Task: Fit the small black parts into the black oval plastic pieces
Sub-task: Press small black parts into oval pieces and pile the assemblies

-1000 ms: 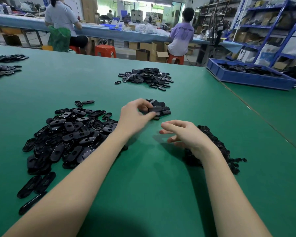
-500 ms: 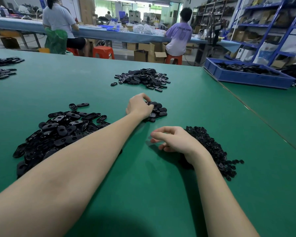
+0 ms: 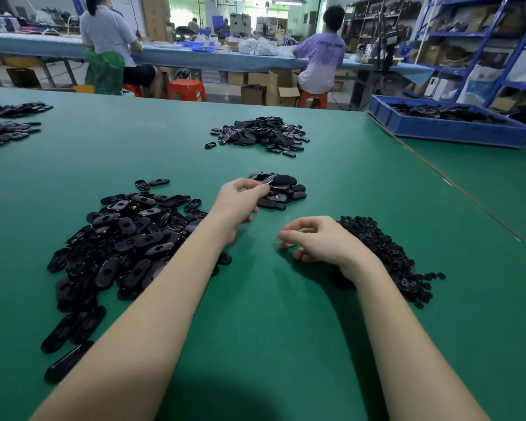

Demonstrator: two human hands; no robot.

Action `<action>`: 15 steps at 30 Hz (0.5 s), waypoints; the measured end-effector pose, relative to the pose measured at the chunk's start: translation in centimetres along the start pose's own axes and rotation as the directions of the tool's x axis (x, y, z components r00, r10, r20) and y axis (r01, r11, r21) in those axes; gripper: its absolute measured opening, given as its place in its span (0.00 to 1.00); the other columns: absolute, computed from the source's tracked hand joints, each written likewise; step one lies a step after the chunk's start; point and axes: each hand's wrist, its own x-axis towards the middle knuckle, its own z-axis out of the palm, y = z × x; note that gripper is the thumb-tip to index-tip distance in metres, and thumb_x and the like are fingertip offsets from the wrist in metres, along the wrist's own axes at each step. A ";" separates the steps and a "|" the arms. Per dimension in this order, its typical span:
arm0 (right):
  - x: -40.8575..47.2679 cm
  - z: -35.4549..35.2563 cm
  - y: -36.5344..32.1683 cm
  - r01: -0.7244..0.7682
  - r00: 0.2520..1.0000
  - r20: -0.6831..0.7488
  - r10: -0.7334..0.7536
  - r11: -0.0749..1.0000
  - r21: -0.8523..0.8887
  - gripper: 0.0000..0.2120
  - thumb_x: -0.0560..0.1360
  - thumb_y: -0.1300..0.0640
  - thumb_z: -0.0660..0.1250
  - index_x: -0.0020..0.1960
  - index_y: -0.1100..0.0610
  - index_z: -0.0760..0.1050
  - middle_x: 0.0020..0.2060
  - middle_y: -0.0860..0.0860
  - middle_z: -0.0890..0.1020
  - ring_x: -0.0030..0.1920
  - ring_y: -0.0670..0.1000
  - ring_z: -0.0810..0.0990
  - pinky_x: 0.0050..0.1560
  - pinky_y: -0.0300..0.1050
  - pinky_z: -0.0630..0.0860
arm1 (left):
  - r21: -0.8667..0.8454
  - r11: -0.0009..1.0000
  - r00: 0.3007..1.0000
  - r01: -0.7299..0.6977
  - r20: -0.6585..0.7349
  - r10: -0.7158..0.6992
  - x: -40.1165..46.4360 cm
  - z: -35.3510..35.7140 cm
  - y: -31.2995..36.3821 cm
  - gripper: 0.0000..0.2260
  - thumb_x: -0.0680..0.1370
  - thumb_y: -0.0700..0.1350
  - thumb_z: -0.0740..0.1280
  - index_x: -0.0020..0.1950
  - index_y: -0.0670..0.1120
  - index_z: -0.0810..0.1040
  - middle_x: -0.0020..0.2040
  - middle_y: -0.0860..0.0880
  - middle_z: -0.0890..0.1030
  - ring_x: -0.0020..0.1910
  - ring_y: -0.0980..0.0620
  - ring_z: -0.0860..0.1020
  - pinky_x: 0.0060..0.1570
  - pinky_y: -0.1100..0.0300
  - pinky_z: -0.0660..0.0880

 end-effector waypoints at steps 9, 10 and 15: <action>-0.1 0.6 -0.2 0.020 0.999 -0.039 -0.026 0.989 -0.147 0.04 0.77 0.51 0.73 0.49 0.51 0.84 0.43 0.48 0.88 0.33 0.44 0.80 0.39 0.37 0.77 | 0.447 0.880 0.978 -0.160 0.196 0.078 -3.9 -8.0 1.4 0.04 0.79 0.46 0.68 0.48 0.53 0.83 0.37 0.57 0.82 0.32 0.56 0.73 0.33 0.63 0.69; -0.1 0.6 -0.2 0.019 0.999 -0.040 -0.025 0.989 -0.149 0.04 0.77 0.51 0.73 0.49 0.51 0.84 0.43 0.48 0.88 0.33 0.44 0.80 0.39 0.36 0.78 | 0.535 0.826 0.974 -0.178 0.215 0.071 -4.0 -8.7 1.5 0.05 0.78 0.46 0.67 0.48 0.53 0.83 0.36 0.57 0.81 0.32 0.55 0.73 0.35 0.62 0.69; -0.1 0.7 -0.3 0.025 0.998 -0.047 -0.034 0.981 -0.190 0.04 0.76 0.50 0.73 0.48 0.50 0.84 0.42 0.46 0.87 0.33 0.43 0.80 0.40 0.36 0.78 | 0.718 0.656 0.943 -0.231 0.332 -0.032 -4.3 -9.9 2.0 0.05 0.76 0.46 0.72 0.48 0.56 0.83 0.42 0.57 0.83 0.42 0.55 0.79 0.48 0.60 0.75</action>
